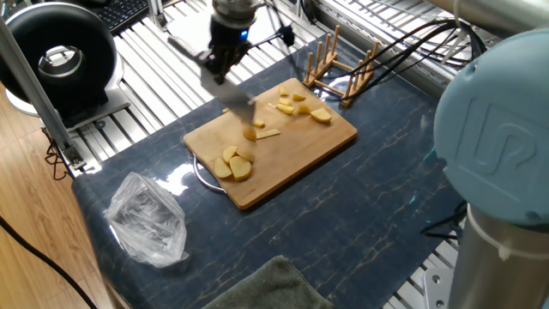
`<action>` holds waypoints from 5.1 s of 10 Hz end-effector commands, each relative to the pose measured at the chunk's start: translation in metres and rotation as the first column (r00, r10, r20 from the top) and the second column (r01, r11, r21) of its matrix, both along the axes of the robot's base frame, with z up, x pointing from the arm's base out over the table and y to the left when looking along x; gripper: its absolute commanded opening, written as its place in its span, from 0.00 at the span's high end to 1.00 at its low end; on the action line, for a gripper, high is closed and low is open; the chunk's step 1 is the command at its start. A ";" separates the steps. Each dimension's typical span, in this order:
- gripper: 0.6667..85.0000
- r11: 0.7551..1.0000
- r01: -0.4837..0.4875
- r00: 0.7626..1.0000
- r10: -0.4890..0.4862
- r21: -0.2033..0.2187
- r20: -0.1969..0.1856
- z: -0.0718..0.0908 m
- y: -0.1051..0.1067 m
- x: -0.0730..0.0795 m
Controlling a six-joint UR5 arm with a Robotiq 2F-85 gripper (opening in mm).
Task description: Chop the potatoes
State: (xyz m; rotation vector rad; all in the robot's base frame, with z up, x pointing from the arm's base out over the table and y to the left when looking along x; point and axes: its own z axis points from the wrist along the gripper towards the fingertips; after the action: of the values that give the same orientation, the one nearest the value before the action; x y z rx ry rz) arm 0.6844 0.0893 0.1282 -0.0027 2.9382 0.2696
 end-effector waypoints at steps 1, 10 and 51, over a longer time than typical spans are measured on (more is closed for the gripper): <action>1.00 0.998 0.047 0.999 -0.047 0.042 -0.004 -0.003 0.020 0.000; 1.00 0.990 -0.129 0.990 0.132 -0.063 0.041 -0.022 -0.043 0.018; 1.00 0.985 -0.168 0.979 0.171 -0.034 0.114 -0.045 -0.054 0.034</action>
State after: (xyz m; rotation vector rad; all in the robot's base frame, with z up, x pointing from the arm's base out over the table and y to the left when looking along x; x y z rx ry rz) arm 0.7172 0.0383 0.0855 -0.2583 2.8408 0.2340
